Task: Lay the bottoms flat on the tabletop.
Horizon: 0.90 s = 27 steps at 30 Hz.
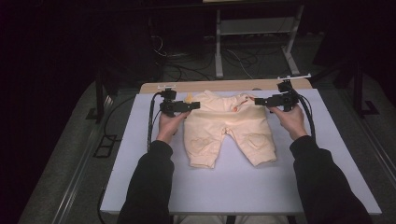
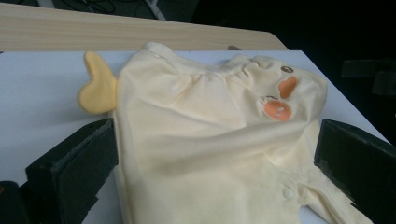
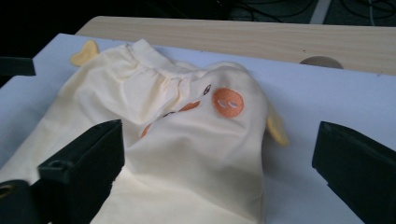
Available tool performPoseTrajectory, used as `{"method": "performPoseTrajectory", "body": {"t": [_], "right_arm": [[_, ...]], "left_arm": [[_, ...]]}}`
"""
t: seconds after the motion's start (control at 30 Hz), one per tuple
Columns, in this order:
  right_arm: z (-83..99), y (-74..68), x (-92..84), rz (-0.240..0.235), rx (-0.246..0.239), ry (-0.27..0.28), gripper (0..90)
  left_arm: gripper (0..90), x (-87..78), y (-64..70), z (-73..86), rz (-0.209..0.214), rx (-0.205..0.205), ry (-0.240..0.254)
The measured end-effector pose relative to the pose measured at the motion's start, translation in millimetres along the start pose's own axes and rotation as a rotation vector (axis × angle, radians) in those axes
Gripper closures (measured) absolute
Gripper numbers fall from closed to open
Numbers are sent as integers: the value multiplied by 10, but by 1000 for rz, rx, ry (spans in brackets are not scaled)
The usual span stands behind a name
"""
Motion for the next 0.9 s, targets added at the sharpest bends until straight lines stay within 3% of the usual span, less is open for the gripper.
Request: {"method": "performPoseTrajectory", "body": {"t": [0.13, 0.2, 0.3, 0.67, 0.9], "right_arm": [[8, -29, -147, -62, 33, 40, 0], [15, -35, -169, -70, 34, 42, 0], [71, -72, -232, -66, 1, 38, 0], [183, -227, -348, -76, -35, 17, 0], [274, -430, -369, -99, -84, -2, 0]], "left_arm": [[0, -82, 31, -15, -17, 11, 17], [0, -126, 44, -17, -27, 16, 19], [0, -199, 75, -20, -16, 26, 22], [0, -432, 213, 60, 6, 67, 56], [0, -568, 361, 141, 19, 124, 65]]}}
Point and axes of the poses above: each handheld gripper's, and its own axes: x roughly forward along the jaws, z roughly out of its underside, y roughly to its right, the point moved 6 cm from there along x, roughly forward along the jaws, and after that the axes turned 8 degrees about -z, right-handed, at the moved point
